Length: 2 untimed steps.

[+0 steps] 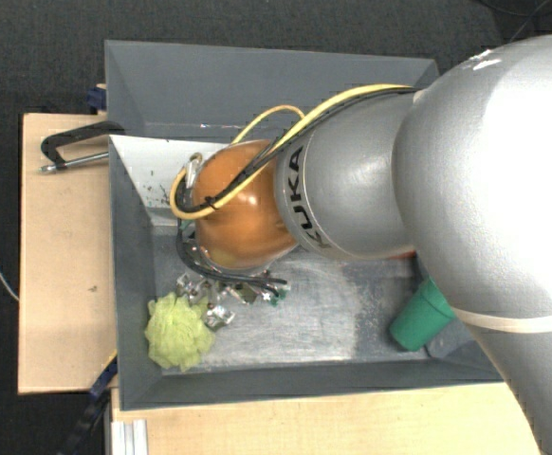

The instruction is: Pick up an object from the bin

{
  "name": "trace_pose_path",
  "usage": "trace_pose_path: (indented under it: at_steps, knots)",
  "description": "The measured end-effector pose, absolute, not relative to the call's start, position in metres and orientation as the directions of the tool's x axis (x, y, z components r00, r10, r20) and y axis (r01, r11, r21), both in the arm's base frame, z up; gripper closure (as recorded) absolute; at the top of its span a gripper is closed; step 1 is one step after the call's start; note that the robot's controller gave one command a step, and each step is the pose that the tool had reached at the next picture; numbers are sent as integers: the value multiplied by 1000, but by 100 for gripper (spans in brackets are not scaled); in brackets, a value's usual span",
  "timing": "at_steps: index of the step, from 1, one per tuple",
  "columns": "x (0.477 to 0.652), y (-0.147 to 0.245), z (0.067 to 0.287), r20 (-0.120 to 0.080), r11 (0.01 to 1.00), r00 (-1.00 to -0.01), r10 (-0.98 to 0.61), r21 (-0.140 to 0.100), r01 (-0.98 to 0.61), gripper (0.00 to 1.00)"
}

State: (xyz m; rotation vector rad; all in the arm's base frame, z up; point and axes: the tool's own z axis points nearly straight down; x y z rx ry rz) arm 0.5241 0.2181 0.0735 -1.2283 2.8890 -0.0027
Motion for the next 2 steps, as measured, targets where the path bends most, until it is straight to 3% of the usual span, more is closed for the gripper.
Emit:
trace_pose_path:
  at_steps: [1, 2]
  knots:
    - [524, 207, 258, -14, 722, -722, -692, -5, -692, 100]
    - [523, 207, 255, -9, 722, -722, -692, -3, -692, 100]
